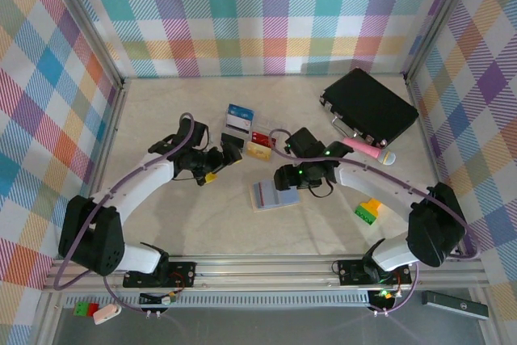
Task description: Take the credit cards out of the card holder
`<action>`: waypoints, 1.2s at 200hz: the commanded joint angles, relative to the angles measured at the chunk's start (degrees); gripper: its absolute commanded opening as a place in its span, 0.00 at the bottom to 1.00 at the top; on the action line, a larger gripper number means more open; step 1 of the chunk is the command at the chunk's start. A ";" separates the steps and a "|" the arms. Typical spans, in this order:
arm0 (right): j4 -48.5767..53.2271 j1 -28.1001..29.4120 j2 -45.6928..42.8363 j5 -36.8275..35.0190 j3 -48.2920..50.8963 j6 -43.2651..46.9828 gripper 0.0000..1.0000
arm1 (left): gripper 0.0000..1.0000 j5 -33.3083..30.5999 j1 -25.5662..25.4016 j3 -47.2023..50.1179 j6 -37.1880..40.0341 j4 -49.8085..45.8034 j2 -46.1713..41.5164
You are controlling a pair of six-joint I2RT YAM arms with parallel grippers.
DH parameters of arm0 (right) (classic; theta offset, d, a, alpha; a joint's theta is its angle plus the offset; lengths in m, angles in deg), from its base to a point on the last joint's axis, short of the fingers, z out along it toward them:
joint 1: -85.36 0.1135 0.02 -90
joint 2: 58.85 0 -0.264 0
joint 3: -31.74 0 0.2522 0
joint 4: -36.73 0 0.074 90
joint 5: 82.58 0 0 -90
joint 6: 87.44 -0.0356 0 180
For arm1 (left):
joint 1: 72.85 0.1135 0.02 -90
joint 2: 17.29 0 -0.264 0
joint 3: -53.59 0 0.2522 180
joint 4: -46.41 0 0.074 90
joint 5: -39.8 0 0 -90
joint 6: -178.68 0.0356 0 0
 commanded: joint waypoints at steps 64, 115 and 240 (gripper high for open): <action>-0.15 3.99 16.39 -2.13 -7.72 -2.40 0.65 | 1.00 -2.06 0.13 0.46 -2.15 1.61 2.02; 1.06 4.15 20.91 -1.35 -11.10 -1.89 0.63 | 1.00 -1.98 1.14 1.63 -2.64 1.72 2.69; 2.91 4.12 29.22 -1.70 -13.36 -2.12 0.61 | 0.95 -0.28 -0.39 3.11 -3.36 2.86 4.67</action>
